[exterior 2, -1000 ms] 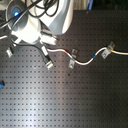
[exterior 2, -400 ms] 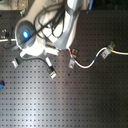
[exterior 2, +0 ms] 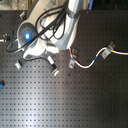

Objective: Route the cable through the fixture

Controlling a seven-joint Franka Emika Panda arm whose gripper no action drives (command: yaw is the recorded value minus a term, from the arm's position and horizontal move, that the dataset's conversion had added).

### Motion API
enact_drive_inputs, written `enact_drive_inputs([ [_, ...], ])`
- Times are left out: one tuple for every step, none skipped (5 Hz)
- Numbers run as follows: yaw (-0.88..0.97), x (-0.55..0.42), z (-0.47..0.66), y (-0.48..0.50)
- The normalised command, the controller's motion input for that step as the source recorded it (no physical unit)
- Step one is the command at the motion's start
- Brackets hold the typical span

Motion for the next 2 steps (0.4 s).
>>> enact_drive_inputs([
  [-0.34, -0.529, -0.15, -0.193],
  [-0.24, -0.399, -0.16, 0.021],
])
